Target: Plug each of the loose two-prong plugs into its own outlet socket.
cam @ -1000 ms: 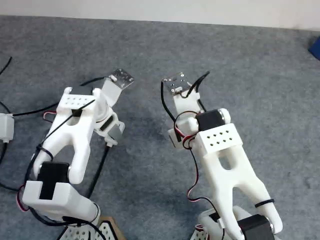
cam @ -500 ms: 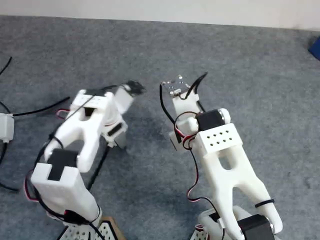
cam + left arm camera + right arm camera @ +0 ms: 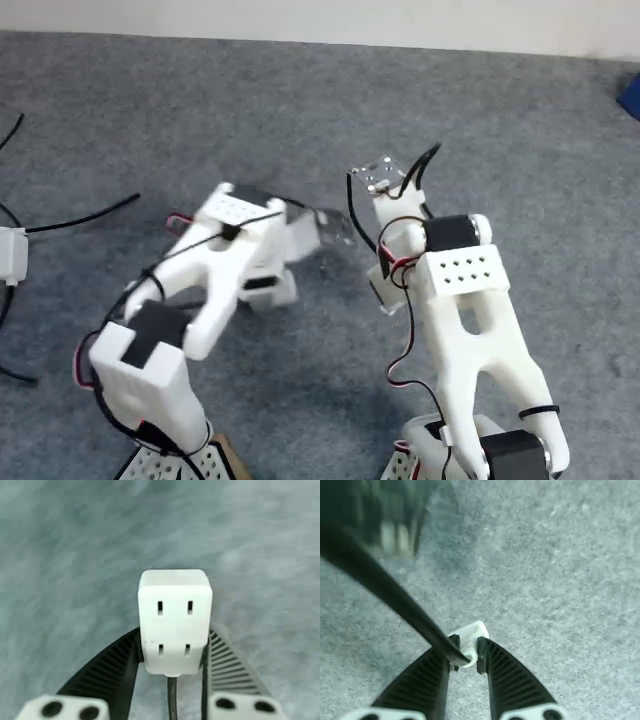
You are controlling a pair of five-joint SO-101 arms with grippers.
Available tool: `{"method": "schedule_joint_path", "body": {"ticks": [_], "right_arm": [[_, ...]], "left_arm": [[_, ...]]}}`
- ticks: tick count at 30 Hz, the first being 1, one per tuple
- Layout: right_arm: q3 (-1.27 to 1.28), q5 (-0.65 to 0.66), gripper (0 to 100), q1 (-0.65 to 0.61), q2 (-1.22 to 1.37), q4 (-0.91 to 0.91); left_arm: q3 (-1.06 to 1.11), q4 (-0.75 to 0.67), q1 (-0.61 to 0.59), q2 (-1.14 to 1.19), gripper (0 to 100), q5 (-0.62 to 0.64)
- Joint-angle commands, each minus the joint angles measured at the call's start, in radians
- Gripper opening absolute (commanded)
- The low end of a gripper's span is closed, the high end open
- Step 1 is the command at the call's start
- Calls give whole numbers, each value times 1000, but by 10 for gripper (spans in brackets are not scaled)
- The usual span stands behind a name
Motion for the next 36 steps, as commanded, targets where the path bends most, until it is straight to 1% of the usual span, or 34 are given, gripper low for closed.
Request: {"method": "schedule_joint_path", "body": {"ticks": [1,4,7,8,12,16,22,23,25,28,31,33,36], "right_arm": [[-27,12,7,13,-47,7],[-27,12,7,13,-47,4],[-27,12,7,13,-47,4],[-27,12,7,13,-47,4],[-25,12,7,13,-47,1],[-24,12,7,13,-47,1],[-25,12,7,10,-47,-1],[-27,14,7,1,-47,-2],[-27,46,7,-48,-47,-13],[-27,163,7,-147,-45,-16],[-70,287,7,-222,-44,-31],[-110,348,7,-283,-39,-28],[-147,374,7,-404,-39,-28]], "left_arm": [[-13,92,137,-1,123,-69],[-33,166,213,-10,123,-74],[-59,210,240,-41,136,-64],[-62,216,236,-54,160,-61],[-68,216,173,-102,280,20],[-70,216,88,-137,290,20],[-91,207,-70,-199,290,29],[-104,209,-104,-209,290,48],[-137,209,-180,-231,290,110],[-188,219,-311,-251,290,199],[-193,261,-455,-254,290,204],[-189,264,-550,-246,290,203],[-170,258,-662,-246,290,199]]}}
